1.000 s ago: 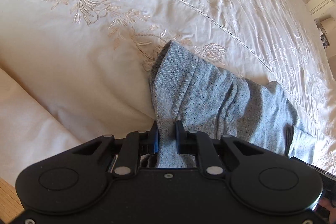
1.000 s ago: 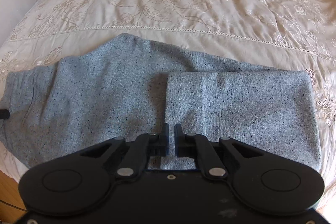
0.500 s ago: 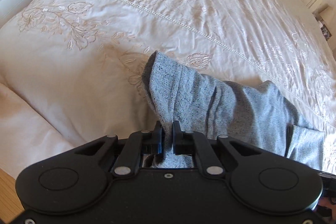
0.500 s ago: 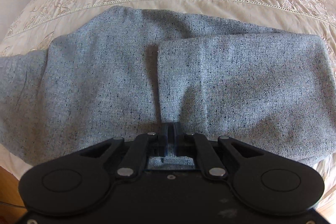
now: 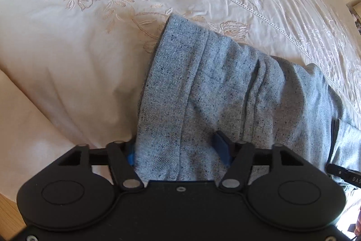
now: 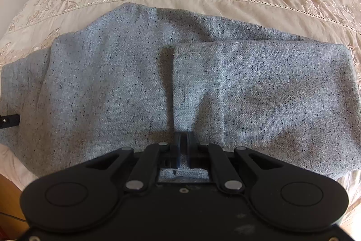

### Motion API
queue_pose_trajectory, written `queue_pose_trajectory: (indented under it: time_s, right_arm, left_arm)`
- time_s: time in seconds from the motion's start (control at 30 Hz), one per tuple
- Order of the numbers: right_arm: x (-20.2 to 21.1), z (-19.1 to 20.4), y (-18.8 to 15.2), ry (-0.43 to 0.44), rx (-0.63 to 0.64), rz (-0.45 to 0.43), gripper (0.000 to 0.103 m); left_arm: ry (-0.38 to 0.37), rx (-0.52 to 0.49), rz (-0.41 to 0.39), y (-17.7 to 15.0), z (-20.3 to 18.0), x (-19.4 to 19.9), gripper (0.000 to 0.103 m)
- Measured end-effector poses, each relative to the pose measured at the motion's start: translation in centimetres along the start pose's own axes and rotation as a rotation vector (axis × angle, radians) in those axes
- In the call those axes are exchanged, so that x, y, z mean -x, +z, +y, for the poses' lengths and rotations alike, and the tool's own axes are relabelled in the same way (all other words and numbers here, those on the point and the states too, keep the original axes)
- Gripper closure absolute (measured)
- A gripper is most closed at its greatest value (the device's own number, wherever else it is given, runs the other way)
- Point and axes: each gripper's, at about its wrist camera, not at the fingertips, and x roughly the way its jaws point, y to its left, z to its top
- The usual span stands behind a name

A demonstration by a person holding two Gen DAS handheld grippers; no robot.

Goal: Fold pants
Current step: 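Lift the grasped trouser end upward with the left gripper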

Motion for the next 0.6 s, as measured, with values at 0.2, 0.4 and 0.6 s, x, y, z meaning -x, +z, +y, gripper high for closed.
queue_pose_trajectory:
  time_s: [0.2,0.4,0.6]
  right_arm:
    - [1.4,0.0,-0.2,-0.028,0.019,-0.052,0.095]
    - [-0.8,-0.5,-0.9,0.037,0.061,0.03,0.095]
    - [0.5,-4.1,0.6,0.21,-0.011,0.038,0.095]
  left_arm:
    - [-0.015,0.087,-0.06,1.1,0.0,4.5,0.084]
    - [-0.052,0.045,-0.176,1.2,-4.2,9.1,0.089]
    - [-0.083,-0.073,-0.287,0.0,-12.6,14.0,0.092]
